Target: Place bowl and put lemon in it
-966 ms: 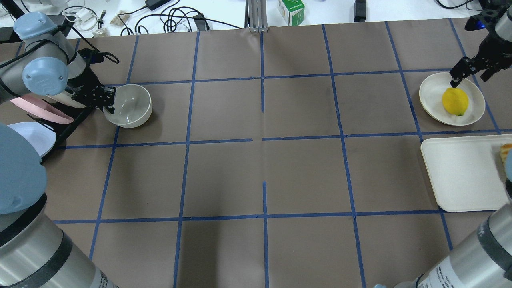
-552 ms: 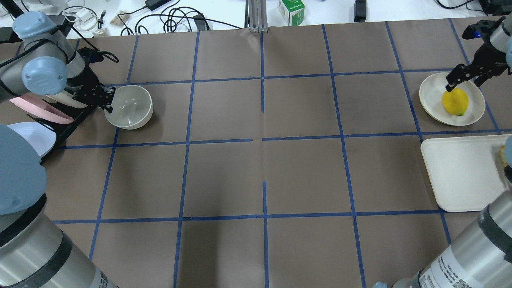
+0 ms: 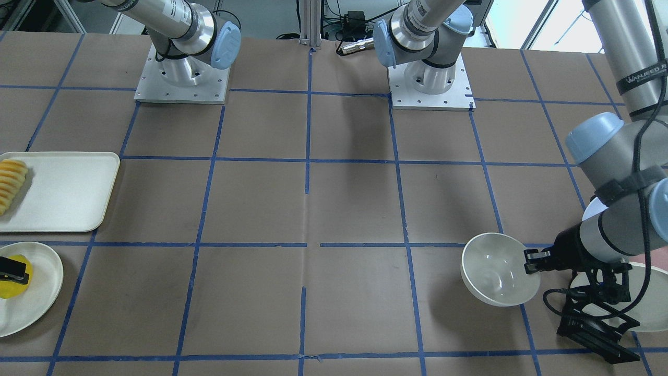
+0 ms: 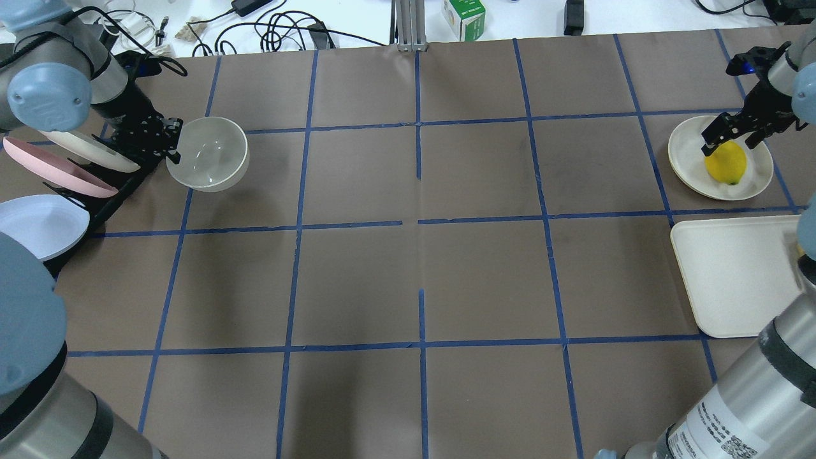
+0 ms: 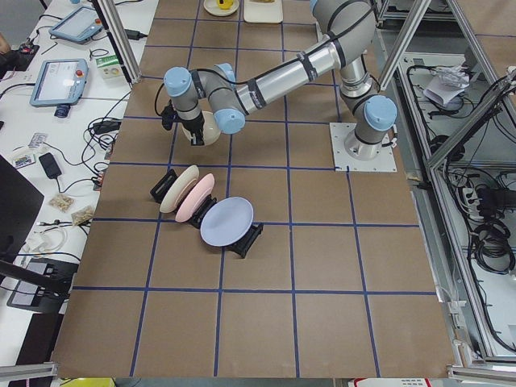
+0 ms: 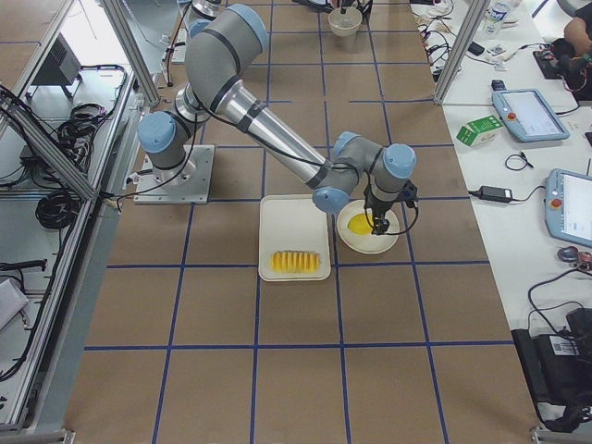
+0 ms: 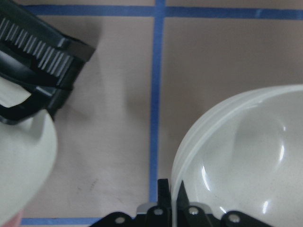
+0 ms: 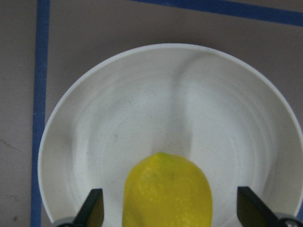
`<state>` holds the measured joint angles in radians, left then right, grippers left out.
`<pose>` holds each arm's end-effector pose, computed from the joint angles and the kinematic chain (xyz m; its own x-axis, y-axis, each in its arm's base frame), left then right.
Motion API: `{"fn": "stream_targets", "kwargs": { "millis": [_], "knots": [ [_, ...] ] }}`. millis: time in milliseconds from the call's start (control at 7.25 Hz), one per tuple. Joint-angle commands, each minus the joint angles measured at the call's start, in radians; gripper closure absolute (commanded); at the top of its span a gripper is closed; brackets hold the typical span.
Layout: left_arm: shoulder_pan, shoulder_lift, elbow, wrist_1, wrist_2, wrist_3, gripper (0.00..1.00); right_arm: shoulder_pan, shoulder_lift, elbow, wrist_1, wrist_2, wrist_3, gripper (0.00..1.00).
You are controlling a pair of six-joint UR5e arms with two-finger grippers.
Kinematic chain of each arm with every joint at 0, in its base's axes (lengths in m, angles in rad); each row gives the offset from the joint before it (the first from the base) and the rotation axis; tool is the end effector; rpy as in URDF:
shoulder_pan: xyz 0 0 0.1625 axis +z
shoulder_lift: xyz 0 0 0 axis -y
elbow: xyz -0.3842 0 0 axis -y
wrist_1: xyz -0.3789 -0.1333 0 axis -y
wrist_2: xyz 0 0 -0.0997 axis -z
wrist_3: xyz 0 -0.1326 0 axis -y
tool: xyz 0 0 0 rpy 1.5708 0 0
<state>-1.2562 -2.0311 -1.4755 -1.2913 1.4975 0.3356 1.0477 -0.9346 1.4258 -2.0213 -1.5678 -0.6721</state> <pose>0.0536 -0.6268 0.2312 -0.9952 0.0150 0.0970 0.0206 0.9982 0.0566 -0.2122 -0.6356 0.1563 -0.9886 -0.1479 -0.0277 -0.1487 0.9884 0.0300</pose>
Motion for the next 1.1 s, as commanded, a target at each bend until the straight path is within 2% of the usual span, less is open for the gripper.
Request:
{"fn": "stream_targets", "kwargs": {
  "millis": [0, 138, 276, 414, 552, 690, 966],
  "knots": [
    [-0.134, 0.055, -0.012, -0.031, -0.057, -0.026, 1.00, 0.000, 0.007, 0.004, 0.010, -0.001, 0.022, 0.01],
    [-0.219, 0.048, -0.015, -0.026, -0.101, -0.149, 1.00, 0.000, 0.007, 0.004, 0.010, 0.000, 0.026, 0.18],
    [-0.312, 0.031, -0.019, -0.010, -0.115, -0.337, 1.00, 0.000, 0.008, 0.004, 0.010, -0.004, 0.026, 0.54],
    [-0.390, 0.010, -0.020, 0.100, -0.118, -0.447, 1.00, 0.000, 0.004, 0.002, 0.019, -0.011, 0.026, 0.89],
    [-0.444, -0.018, -0.035, 0.146, -0.117, -0.530, 1.00, 0.000, -0.003, -0.001, 0.038, -0.014, 0.035, 1.00],
    [-0.509, -0.027, -0.086, 0.159, -0.088, -0.570, 1.00, 0.000, -0.013, -0.019, 0.076, -0.018, 0.036, 1.00],
    [-0.534, -0.024, -0.152, 0.234, -0.063, -0.587, 1.00, 0.008, -0.096, -0.022, 0.137, -0.034, 0.060, 1.00]
  ]
}}
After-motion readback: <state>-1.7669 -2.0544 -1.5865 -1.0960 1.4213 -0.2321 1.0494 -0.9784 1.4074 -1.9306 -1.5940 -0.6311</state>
